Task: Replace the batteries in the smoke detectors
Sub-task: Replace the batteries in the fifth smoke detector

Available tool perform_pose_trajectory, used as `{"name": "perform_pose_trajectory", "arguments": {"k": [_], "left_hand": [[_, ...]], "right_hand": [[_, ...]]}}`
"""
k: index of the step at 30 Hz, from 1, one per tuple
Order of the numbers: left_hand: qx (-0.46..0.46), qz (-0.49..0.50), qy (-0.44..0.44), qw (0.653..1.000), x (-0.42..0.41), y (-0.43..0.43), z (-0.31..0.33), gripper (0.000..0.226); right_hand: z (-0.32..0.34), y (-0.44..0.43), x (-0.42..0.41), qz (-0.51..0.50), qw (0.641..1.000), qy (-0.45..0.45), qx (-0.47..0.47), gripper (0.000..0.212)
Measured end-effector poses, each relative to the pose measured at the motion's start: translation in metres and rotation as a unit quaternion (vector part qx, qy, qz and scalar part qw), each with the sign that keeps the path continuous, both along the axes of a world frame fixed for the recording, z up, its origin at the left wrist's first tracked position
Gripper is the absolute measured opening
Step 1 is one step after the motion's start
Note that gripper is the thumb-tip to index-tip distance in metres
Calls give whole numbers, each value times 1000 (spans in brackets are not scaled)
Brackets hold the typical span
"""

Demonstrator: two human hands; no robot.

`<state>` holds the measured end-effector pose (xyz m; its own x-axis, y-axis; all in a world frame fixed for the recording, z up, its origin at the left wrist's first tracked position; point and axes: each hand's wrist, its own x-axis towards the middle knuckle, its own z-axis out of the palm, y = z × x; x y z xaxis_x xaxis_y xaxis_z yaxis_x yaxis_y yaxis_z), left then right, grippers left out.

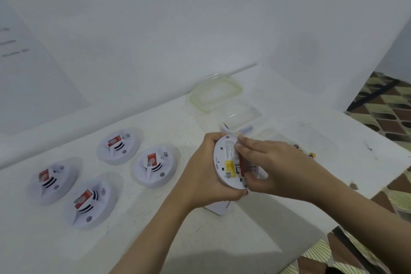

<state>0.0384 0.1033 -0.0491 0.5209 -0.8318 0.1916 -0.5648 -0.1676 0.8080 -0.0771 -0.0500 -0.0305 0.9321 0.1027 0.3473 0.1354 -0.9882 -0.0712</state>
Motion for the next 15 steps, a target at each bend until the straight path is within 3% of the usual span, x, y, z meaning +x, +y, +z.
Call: {"name": "perform_pose_trajectory", "arguments": {"k": [9,15], "left_hand": [[-21,41,18,999,6,-18,4,87],[-35,51,35,997,7,-27,1,84]], "right_hand": [[4,-24,14,31,999,9,4,47],[-3,-45,14,39,992,48,109,58]]}}
